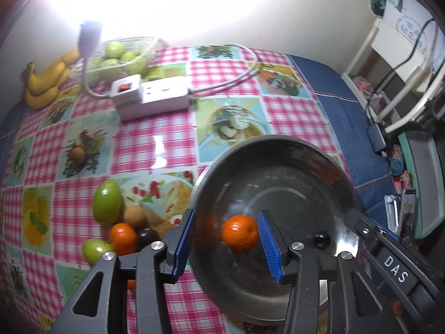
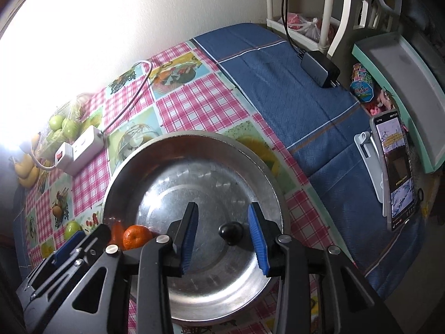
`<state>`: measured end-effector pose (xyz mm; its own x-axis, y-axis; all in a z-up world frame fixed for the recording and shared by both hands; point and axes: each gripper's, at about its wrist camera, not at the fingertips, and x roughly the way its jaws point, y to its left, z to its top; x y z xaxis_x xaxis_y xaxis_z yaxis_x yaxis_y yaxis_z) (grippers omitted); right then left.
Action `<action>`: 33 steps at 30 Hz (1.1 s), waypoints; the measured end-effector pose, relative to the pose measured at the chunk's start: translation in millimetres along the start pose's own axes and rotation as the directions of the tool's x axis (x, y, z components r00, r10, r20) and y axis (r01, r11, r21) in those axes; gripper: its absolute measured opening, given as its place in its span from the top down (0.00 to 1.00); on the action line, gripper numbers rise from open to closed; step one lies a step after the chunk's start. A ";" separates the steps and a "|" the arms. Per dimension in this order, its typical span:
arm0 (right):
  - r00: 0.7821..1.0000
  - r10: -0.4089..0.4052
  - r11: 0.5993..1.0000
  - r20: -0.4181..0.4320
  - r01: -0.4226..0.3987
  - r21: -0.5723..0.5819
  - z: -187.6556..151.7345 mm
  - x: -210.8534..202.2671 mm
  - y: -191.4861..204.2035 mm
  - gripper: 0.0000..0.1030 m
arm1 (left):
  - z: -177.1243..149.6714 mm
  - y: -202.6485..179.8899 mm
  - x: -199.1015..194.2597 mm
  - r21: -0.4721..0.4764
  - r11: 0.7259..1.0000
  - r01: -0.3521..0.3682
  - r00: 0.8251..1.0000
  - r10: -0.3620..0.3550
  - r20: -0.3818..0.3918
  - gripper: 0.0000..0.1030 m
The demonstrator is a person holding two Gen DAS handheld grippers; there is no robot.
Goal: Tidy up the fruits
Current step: 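Carry the tangerine and plum into the steel bowl and open both tools, then lift both open tools out of the bowl back toward the fruit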
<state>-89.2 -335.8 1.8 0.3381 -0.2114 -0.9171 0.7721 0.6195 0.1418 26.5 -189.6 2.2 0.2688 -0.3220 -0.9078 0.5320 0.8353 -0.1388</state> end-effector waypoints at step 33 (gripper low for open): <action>1.000 0.003 0.997 -0.007 -0.003 -0.074 -7.2 14.6 12.2 0.00 | -8.7 69.7 1.2 -0.189 0.964 -0.189 0.981 0.193 0.002 0.00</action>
<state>-78.7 -325.9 -12.5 0.3363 -0.2041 -0.9194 0.7288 0.6747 0.1168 56.9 -127.9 -12.0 0.3679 -0.1560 -0.9167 0.3099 0.9500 -0.0373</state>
